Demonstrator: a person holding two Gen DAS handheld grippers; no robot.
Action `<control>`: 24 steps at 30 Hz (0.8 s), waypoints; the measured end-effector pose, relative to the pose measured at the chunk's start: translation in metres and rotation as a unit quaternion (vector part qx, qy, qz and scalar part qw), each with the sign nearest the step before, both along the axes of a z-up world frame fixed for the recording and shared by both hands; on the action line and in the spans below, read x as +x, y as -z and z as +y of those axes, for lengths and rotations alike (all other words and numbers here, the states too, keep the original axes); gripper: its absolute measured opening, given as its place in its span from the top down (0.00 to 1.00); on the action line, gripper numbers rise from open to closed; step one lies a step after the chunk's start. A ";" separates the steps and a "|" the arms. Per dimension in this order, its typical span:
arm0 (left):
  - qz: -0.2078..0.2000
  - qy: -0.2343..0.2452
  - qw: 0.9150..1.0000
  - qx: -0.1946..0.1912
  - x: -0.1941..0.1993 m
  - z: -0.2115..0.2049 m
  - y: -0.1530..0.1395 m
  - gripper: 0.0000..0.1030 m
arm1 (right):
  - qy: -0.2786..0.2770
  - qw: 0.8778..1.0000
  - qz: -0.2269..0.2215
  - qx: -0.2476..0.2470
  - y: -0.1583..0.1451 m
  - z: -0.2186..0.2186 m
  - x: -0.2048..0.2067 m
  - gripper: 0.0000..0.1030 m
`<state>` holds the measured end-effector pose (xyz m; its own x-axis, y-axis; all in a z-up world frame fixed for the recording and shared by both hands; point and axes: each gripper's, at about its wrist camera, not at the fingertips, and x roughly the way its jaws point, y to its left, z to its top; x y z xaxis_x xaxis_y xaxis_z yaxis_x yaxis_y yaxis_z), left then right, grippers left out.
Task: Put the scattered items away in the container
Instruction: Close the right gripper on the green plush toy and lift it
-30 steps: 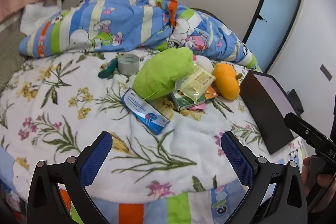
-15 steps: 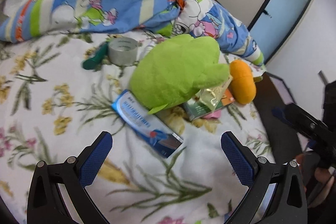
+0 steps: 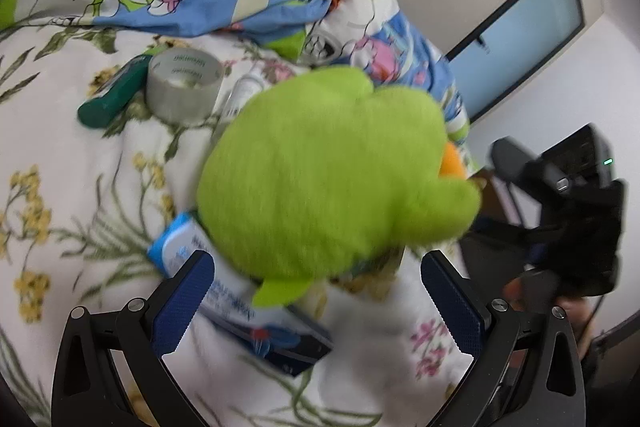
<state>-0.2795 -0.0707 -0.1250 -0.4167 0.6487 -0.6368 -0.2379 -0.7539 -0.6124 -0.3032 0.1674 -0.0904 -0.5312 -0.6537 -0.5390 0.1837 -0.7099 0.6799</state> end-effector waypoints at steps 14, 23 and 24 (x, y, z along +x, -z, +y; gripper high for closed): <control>-0.226 -0.076 0.882 0.408 -0.014 -0.048 0.078 0.00 | -0.007 0.997 -0.051 -0.054 0.039 -0.013 -0.041 0.05; -0.287 -0.096 0.836 0.457 0.001 -0.019 0.094 0.00 | -0.009 0.997 -0.063 -0.049 0.045 -0.017 -0.048 0.18; -0.293 -0.104 0.834 0.456 0.000 -0.015 0.096 0.00 | -0.007 0.997 -0.064 -0.052 0.045 -0.016 -0.048 0.22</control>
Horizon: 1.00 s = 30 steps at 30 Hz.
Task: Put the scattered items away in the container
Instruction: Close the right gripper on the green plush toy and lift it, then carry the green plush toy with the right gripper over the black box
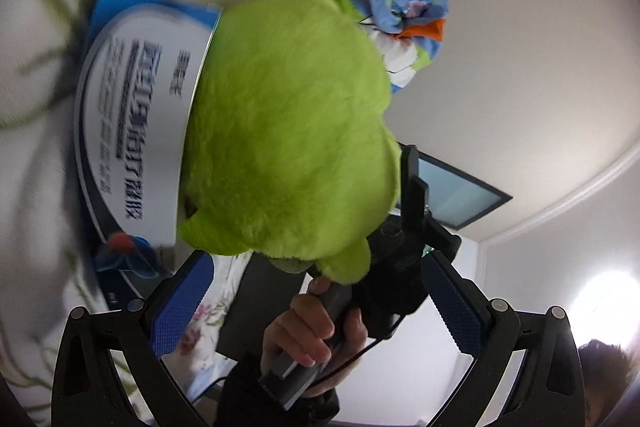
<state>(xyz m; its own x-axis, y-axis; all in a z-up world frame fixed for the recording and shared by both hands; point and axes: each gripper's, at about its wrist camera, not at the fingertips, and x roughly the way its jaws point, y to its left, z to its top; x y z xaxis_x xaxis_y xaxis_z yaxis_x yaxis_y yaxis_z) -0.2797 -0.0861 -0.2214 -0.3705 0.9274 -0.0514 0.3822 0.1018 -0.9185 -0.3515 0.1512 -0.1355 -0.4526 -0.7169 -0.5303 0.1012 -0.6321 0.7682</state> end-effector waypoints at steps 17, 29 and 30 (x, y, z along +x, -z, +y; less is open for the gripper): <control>-0.036 -0.114 0.993 0.013 -0.018 0.006 0.020 0.41 | -0.001 1.000 -0.002 0.027 0.002 -0.003 0.000 0.41; 0.061 -0.103 0.992 -0.050 -0.019 0.001 -0.069 0.45 | 0.016 0.997 0.069 0.027 -0.062 0.004 0.045 0.49; 0.068 -0.102 0.991 -0.052 -0.014 0.003 -0.077 0.45 | 0.018 0.997 0.075 0.028 -0.068 0.006 0.051 0.49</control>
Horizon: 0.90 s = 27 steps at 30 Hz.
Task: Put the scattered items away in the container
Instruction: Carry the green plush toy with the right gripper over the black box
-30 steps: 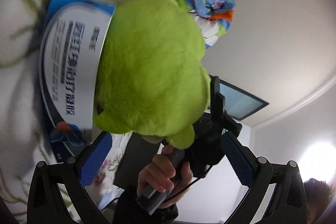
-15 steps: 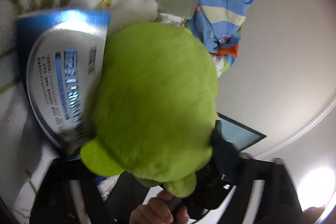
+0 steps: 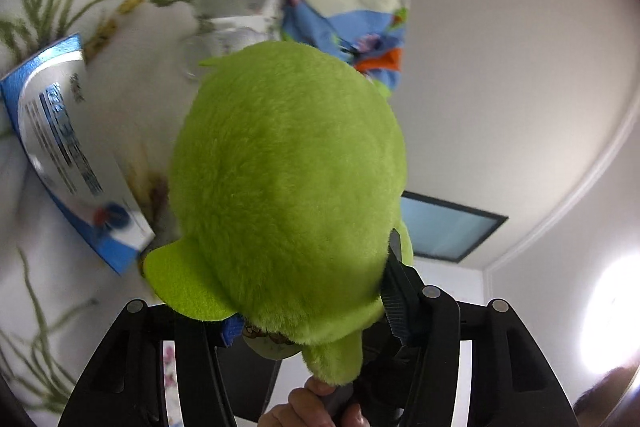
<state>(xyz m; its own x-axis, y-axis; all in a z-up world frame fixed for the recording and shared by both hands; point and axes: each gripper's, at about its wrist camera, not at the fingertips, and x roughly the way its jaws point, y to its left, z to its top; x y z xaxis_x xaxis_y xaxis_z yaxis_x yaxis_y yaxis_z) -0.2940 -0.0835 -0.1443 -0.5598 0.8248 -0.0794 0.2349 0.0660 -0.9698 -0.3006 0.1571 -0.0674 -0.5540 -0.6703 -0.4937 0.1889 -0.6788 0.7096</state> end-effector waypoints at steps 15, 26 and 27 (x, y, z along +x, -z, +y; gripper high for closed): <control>0.123 0.050 0.989 -0.061 0.105 0.036 -0.136 0.45 | 0.049 0.993 0.102 -0.011 -0.117 0.069 0.137 0.49; 0.175 0.142 0.970 -0.085 0.202 0.183 -0.186 0.45 | 0.160 0.976 0.145 0.012 -0.155 0.195 0.247 0.49; 0.176 0.152 0.969 -0.085 0.211 0.200 -0.189 0.45 | 0.172 0.974 0.145 0.016 -0.155 0.208 0.255 0.49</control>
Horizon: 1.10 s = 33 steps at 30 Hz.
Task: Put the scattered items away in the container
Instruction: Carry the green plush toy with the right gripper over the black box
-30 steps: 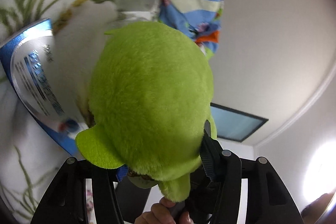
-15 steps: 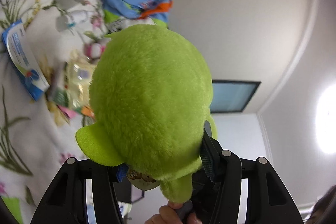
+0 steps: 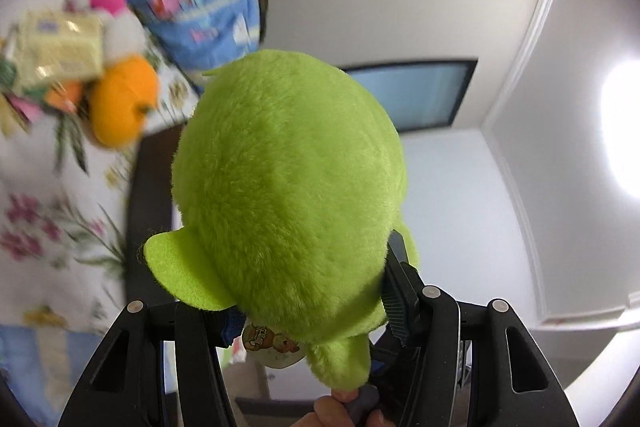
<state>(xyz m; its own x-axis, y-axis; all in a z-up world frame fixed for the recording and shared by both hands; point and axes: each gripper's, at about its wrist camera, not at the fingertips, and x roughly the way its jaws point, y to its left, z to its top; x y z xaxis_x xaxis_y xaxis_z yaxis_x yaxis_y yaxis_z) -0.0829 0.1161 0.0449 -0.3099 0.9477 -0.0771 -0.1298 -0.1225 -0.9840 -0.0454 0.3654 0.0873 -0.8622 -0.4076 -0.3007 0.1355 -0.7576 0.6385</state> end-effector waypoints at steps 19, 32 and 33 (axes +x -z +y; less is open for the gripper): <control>-0.034 0.100 0.992 -0.069 0.009 0.154 0.049 0.45 | 0.093 0.993 -0.043 -0.062 0.071 0.140 0.027 0.49; -0.093 0.109 0.982 -0.120 -0.025 0.185 0.126 0.45 | 0.092 0.983 -0.110 -0.110 0.155 0.182 -0.020 0.49; -0.094 0.108 0.982 -0.126 -0.027 0.186 0.129 0.45 | 0.091 0.983 -0.113 -0.114 0.160 0.183 -0.023 0.49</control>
